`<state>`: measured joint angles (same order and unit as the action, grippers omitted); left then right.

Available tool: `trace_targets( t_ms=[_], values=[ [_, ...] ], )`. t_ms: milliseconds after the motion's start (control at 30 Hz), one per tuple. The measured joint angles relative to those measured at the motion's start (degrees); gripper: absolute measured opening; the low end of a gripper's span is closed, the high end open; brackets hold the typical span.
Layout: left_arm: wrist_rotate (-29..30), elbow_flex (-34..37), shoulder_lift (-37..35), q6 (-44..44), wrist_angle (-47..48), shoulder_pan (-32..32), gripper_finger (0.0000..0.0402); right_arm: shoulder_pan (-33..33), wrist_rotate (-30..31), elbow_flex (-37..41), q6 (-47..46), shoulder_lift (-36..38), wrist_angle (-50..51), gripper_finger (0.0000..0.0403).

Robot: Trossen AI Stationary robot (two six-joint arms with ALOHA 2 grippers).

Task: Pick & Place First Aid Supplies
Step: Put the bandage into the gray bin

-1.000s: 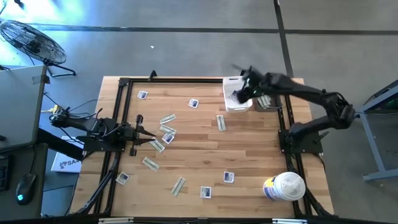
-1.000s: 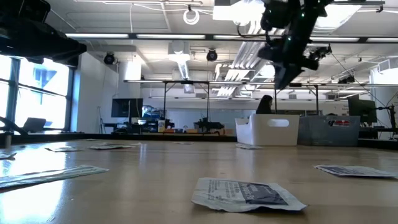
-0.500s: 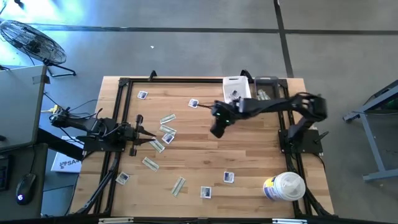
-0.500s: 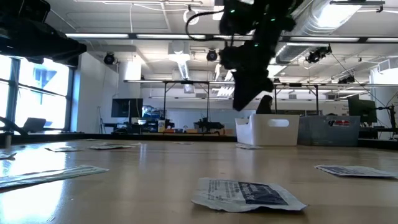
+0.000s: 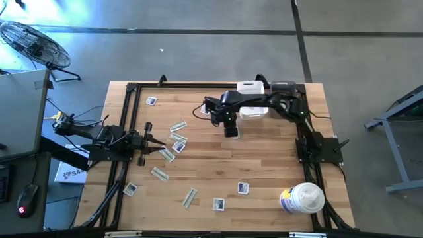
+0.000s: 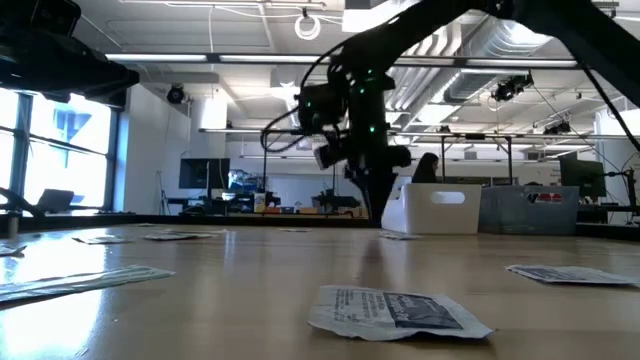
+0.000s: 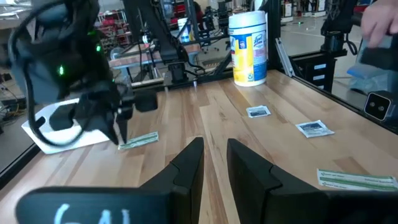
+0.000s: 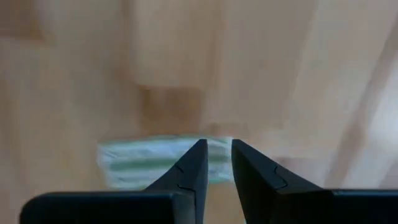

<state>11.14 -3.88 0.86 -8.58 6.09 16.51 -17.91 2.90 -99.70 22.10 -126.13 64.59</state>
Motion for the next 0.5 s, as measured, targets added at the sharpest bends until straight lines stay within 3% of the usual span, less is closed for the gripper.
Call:
trace_targets(
  t_ms=[100, 300, 500],
  values=[
    [0.0, 0.0, 0.0, 0.0, 0.0, 0.0, 0.0069, -0.7, 3.9, -2.0, 1.5, -2.0, 1.7, 0.0084],
    [0.0, 0.0, 0.0, 0.0, 0.0, 0.0, 0.0069, -2.1, -1.1, -0.4, 2.5, -2.1, 0.5, 0.0119],
    [0.0, 0.0, 0.0, 0.0, 0.0, 0.0, 0.0069, -2.4, -0.8, 4.3, 6.9, -1.6, -3.4, 0.0121]
  ],
)
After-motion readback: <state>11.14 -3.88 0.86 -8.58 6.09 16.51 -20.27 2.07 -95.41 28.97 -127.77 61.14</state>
